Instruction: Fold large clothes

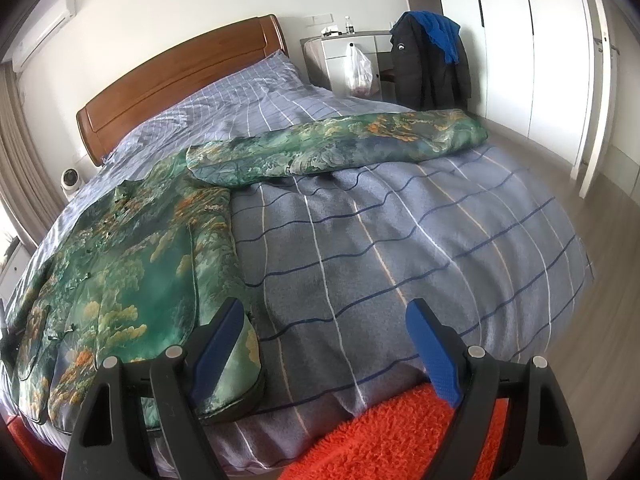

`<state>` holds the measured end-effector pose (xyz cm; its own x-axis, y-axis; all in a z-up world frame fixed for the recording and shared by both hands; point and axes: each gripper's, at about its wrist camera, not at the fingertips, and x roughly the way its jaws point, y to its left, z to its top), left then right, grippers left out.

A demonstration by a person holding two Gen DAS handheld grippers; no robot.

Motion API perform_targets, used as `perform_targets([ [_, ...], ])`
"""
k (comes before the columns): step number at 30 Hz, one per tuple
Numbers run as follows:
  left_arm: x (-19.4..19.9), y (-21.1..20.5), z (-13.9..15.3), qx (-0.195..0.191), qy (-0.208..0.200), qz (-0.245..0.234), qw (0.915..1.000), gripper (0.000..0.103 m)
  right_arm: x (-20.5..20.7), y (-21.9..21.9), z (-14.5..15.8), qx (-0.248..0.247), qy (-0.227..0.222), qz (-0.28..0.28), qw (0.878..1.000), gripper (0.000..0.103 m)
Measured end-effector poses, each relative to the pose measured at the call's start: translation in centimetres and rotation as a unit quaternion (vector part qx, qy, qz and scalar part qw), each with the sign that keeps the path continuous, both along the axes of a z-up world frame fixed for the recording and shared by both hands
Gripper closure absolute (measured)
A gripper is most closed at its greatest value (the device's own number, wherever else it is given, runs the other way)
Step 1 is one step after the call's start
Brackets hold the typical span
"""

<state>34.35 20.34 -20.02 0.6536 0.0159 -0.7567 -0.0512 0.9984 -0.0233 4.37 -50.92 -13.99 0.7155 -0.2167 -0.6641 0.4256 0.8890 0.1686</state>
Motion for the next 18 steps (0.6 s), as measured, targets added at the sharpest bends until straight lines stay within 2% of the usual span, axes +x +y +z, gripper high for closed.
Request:
perform_targets([
  [18,0.0,0.01,-0.01,0.0,0.0,0.0,1.0,0.0,-0.1,-0.15,-0.02,0.003,-0.007,-0.001,1.0,0.02],
])
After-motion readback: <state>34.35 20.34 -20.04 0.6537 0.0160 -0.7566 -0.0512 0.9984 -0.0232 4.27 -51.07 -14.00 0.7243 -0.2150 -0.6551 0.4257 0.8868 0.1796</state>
